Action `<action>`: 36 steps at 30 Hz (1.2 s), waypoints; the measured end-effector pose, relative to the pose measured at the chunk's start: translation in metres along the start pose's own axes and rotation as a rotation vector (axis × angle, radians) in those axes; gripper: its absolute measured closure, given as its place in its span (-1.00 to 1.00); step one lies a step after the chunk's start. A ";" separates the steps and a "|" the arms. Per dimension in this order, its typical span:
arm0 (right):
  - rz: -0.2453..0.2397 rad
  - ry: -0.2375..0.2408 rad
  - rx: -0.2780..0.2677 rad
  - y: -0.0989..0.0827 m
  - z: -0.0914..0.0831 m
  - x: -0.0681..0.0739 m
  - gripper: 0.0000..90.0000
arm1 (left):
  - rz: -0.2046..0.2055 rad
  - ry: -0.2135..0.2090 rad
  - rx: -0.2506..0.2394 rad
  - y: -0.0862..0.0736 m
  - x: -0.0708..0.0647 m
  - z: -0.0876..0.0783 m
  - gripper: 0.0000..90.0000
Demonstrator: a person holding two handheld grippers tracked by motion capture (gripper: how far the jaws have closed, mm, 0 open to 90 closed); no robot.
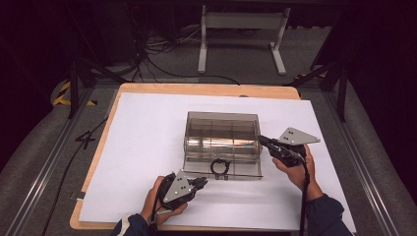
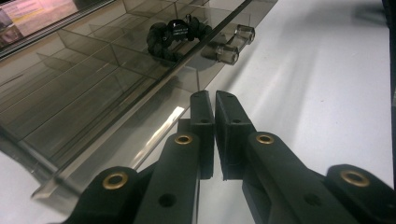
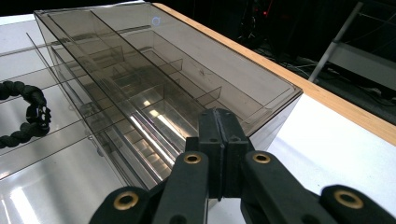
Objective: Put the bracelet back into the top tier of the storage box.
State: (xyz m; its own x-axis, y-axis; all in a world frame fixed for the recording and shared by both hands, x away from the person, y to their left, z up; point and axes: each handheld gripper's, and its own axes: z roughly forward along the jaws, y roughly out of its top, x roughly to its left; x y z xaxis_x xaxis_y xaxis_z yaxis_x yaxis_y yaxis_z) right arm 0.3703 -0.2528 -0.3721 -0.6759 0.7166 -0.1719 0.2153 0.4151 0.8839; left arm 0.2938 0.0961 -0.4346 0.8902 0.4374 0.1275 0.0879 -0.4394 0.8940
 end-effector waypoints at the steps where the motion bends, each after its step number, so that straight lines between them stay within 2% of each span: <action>1: -0.001 0.001 -0.001 0.000 0.000 0.000 1.00 | 0.001 -0.001 -0.001 0.001 0.000 0.001 0.91; 18: 0.002 0.012 -0.009 -0.002 -0.001 -0.001 1.00 | -0.009 -0.008 -0.031 0.008 -0.004 0.015 0.91; 36: 0.000 0.016 -0.010 -0.002 -0.001 0.000 1.00 | -0.008 -0.008 -0.039 0.010 -0.003 0.019 0.97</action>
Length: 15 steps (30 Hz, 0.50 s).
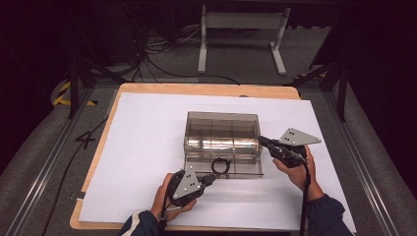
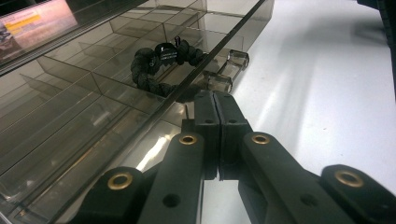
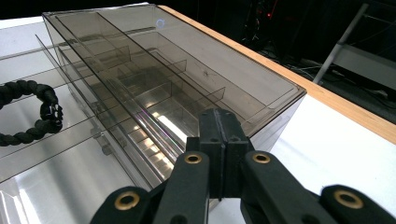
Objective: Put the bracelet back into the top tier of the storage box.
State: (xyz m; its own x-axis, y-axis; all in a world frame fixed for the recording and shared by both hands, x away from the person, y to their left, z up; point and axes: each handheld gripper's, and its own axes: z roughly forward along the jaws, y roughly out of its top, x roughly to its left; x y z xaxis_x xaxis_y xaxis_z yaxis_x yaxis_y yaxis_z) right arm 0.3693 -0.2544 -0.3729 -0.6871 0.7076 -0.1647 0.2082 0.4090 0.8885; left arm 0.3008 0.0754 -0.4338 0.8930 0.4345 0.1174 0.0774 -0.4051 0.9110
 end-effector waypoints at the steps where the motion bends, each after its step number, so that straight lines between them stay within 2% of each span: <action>1: -0.001 0.001 0.001 0.000 0.000 0.000 1.00 | 0.000 0.001 0.000 0.000 0.000 0.000 0.97; 15: 0.001 0.003 -0.001 -0.001 0.000 0.000 1.00 | 0.010 0.003 0.005 0.000 0.001 0.003 0.99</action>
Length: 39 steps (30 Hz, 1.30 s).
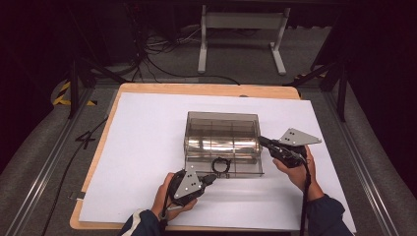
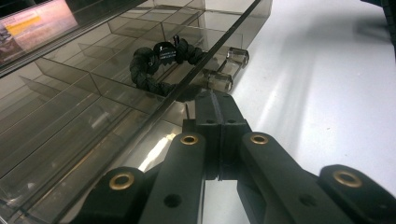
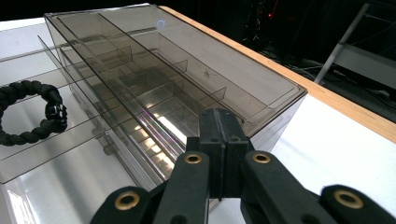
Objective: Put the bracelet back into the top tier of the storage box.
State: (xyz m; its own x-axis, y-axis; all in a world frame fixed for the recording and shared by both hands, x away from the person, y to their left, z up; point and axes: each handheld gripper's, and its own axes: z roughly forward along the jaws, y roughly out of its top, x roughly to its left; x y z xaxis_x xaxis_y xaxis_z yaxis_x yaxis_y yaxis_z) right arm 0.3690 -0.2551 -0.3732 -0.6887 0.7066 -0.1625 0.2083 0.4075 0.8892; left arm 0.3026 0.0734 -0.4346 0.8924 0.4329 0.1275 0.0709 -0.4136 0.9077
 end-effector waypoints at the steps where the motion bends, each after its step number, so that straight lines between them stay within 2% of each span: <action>1: 0.000 0.000 0.000 0.000 0.000 0.000 1.00 | 0.002 0.000 0.003 0.000 0.000 0.000 0.99; 39: -0.004 0.005 0.001 0.000 0.000 0.001 1.00 | -0.011 0.028 -0.008 0.001 0.005 0.006 0.99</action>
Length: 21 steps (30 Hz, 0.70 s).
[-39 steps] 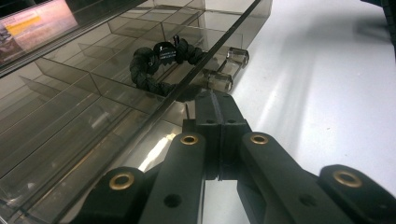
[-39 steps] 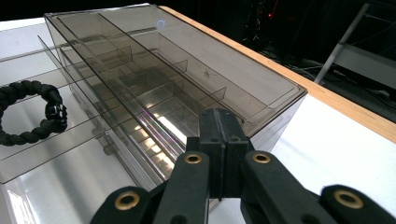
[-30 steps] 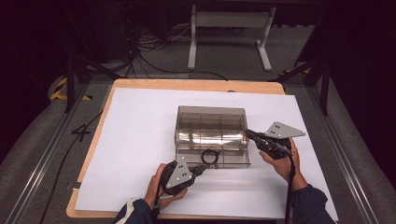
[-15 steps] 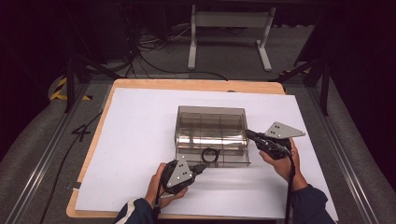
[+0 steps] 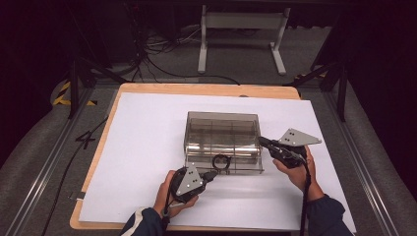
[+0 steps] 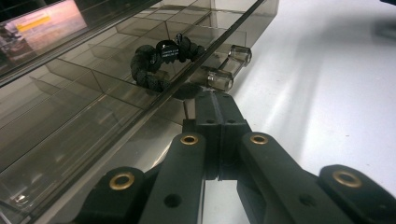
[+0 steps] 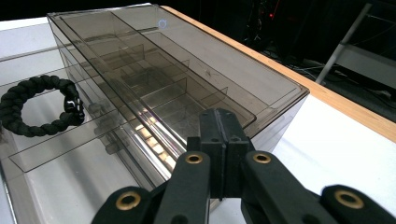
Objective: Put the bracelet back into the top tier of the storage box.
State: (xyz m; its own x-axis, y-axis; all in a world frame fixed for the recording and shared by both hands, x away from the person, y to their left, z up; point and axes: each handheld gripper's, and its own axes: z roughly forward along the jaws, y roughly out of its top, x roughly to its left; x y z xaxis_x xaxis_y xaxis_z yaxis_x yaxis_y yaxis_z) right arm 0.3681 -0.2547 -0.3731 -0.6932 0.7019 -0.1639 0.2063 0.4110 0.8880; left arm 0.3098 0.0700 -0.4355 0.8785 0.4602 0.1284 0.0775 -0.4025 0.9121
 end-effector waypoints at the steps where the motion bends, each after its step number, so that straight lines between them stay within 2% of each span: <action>1: 0.000 0.000 0.000 0.000 0.000 0.000 1.00 | 0.000 0.000 0.000 0.000 0.000 0.000 0.99; 21: 0.000 -0.002 -0.001 0.000 0.000 0.001 1.00 | -0.001 0.032 -0.007 0.002 0.005 0.005 0.99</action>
State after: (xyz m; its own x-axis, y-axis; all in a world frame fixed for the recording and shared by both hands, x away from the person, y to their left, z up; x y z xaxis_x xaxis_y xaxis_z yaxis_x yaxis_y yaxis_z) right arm 0.3678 -0.2544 -0.3732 -0.6916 0.7033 -0.1644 0.2057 0.4100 0.8886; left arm 0.3168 0.0677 -0.4352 0.8629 0.4856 0.1397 0.0751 -0.3966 0.9149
